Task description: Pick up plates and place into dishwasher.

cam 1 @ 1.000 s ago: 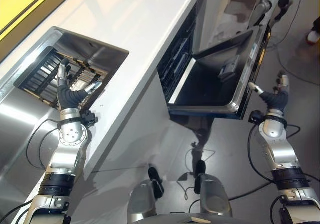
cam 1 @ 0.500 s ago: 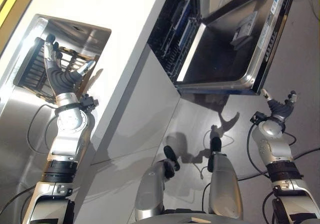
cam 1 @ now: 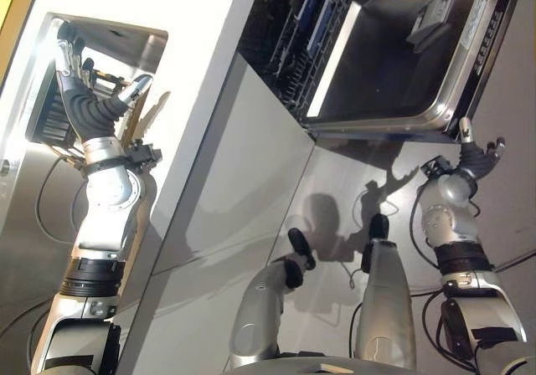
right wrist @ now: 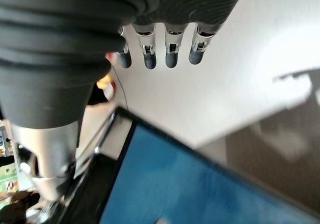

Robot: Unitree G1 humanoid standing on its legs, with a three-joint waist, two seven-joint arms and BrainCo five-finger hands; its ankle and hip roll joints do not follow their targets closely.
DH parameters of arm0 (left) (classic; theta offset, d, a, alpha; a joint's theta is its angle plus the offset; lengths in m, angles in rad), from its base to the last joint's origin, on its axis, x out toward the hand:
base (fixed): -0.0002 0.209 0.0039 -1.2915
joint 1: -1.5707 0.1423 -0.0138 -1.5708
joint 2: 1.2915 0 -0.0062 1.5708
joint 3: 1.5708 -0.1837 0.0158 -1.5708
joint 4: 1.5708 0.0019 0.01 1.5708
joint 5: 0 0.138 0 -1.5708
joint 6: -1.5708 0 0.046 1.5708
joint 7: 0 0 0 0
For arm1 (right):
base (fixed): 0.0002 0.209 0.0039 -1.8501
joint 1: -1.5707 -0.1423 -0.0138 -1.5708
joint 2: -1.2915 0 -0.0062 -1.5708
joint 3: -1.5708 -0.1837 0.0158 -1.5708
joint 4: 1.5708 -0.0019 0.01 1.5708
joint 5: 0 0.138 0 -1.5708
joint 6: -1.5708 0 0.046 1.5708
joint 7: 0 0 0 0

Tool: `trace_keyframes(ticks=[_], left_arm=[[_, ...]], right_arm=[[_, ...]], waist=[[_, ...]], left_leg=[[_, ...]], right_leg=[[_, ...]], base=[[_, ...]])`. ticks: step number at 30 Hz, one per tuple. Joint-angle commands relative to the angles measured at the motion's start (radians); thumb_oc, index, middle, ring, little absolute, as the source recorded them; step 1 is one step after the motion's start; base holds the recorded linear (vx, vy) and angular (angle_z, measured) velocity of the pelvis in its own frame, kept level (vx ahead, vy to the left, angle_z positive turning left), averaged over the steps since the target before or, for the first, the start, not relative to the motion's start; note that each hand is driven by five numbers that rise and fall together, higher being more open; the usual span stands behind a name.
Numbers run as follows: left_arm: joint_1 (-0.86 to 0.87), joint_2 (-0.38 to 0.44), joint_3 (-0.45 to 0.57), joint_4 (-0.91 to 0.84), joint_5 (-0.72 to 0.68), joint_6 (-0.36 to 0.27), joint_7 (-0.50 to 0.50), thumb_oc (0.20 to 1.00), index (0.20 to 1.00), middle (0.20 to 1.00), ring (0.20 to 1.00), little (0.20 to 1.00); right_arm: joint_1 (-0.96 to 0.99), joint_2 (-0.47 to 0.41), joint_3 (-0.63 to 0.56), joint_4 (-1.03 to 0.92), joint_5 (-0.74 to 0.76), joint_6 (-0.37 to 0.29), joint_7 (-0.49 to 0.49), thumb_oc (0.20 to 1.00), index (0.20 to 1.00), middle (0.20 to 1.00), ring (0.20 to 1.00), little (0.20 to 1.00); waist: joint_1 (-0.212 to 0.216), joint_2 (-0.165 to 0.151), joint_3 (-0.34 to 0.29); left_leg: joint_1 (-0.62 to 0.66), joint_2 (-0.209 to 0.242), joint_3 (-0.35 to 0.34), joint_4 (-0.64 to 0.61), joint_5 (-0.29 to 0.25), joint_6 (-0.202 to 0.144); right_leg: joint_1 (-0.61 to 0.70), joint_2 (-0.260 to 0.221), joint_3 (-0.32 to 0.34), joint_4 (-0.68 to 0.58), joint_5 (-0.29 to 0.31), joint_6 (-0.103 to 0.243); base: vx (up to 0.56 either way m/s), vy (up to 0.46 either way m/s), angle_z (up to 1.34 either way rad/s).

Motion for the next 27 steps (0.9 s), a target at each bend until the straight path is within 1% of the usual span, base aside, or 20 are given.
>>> trace_keyframes(ticks=[1, 6, 9, 10, 13, 14, 16, 18, 23, 27], left_arm=[[0.036, -0.069, -0.136, 0.037, 0.026, 0.044, -0.044, 1.0, 1.0, 1.0, 1.0, 1.0], [0.003, -0.054, -0.137, 0.034, 0.02, 0.065, -0.053, 1.0, 1.0, 1.0, 1.0, 1.0], [-0.001, -0.05, -0.133, 0.035, 0.01, 0.069, -0.057, 1.0, 1.0, 1.0, 1.0, 1.0], [-0.004, -0.049, -0.131, 0.032, 0.011, 0.072, -0.061, 1.0, 1.0, 1.0, 1.0, 1.0], [-0.008, -0.044, -0.12, 0.026, 0.007, 0.074, -0.075, 1.0, 1.0, 1.0, 1.0, 1.0], [-0.012, -0.04, -0.115, 0.026, 0.002, 0.076, -0.082, 1.0, 1.0, 1.0, 1.0, 1.0], [-0.021, -0.033, -0.11, 0.026, -0.002, 0.085, -0.093, 1.0, 1.0, 1.0, 1.0, 1.0], [-0.022, -0.029, -0.107, 0.028, -0.004, 0.084, -0.098, 1.0, 1.0, 1.0, 1.0, 1.0], [-0.019, -0.026, -0.1, 0.034, -0.011, 0.079, -0.104, 1.0, 1.0, 1.0, 1.0, 1.0], [-0.013, -0.023, -0.091, 0.03, -0.021, 0.088, -0.1, 1.0, 1.0, 1.0, 1.0, 1.0]], right_arm=[[-0.163, 0.006, 0.104, -0.068, 0.036, 0.022, 0.203, 1.0, 1.0, 1.0, 1.0, 1.0], [-0.268, -0.017, 0.144, -0.076, -0.006, 0.033, 0.279, 1.0, 1.0, 1.0, 1.0, 1.0], [-0.292, -0.014, 0.166, -0.105, -0.043, 0.058, 0.32, 1.0, 1.0, 1.0, 1.0, 1.0], [-0.301, -0.015, 0.184, -0.126, -0.039, 0.081, 0.35, 1.0, 1.0, 1.0, 1.0, 1.0], [-0.295, -0.016, 0.215, -0.181, -0.049, 0.119, 0.434, 1.0, 1.0, 1.0, 1.0, 1.0], [-0.29, -0.018, 0.232, -0.211, -0.055, 0.138, 0.48, 1.0, 1.0, 1.0, 1.0, 1.0], [-0.277, -0.018, 0.259, -0.268, -0.087, 0.164, 0.536, 1.0, 1.0, 1.0, 1.0, 1.0], [-0.262, -0.017, 0.278, -0.321, -0.111, 0.177, 0.562, 1.0, 1.0, 1.0, 1.0, 1.0], [-0.233, 0.005, 0.291, -0.393, -0.158, 0.184, 0.597, 1.0, 1.0, 1.0, 1.0, 1.0], [-0.21, 0.034, 0.301, -0.45, -0.202, 0.194, 0.622, 1.0, 1.0, 1.0, 1.0, 1.0]], waist=[[0.0, 0.085, 0.094], [0.023, 0.099, 0.094], [0.026, 0.101, 0.094], [0.029, 0.098, 0.094], [0.034, 0.09, 0.094], [0.036, 0.085, 0.094], [0.036, 0.073, 0.094], [0.036, 0.061, 0.094], [0.038, 0.028, 0.094], [0.046, -0.014, 0.094]], left_leg=[[-0.146, -0.044, -0.029, -0.076, 0.161, -0.017], [-0.156, -0.062, -0.049, -0.09, 0.16, -0.014], [-0.153, -0.069, -0.056, -0.093, 0.158, -0.013], [-0.151, -0.073, -0.061, -0.095, 0.157, -0.012], [-0.144, -0.08, -0.071, -0.104, 0.157, -0.01], [-0.139, -0.084, -0.076, -0.107, 0.157, -0.01], [-0.128, -0.086, -0.083, -0.11, 0.155, -0.009], [-0.114, -0.088, -0.09, -0.114, 0.153, -0.01], [-0.061, -0.089, -0.111, -0.13, 0.146, -0.01], [0.006, -0.088, -0.129, -0.144, 0.138, -0.005]], right_leg=[[-0.005, 0.025, -0.038, 0.201, -0.186, -0.014], [-0.039, 0.021, -0.044, 0.221, -0.186, -0.01], [-0.043, 0.017, -0.048, 0.224, -0.183, -0.008], [-0.042, 0.018, -0.05, 0.22, -0.18, -0.008], [-0.035, 0.021, -0.057, 0.215, -0.177, -0.006], [-0.03, 0.023, -0.061, 0.211, -0.174, -0.005], [-0.019, 0.025, -0.069, 0.205, -0.169, -0.003], [-0.005, 0.028, -0.076, 0.194, -0.163, 0.0], [0.055, 0.041, -0.096, 0.166, -0.158, 0.001], [0.138, 0.05, -0.124, 0.136, -0.15, 0.003]], base=[[0.01, -0.053, -0.02], [0.01, -0.03, -0.02], [0.04, 0.006, -0.02], [0.04, -0.026, -0.01], [0.03, -0.044, 0.02], [0.03, -0.058, 0.05], [0.03, -0.072, 0.01], [0.03, -0.057, -0.01], [0.05, -0.022, 0.09], [0.08, -0.025, 0.11]])
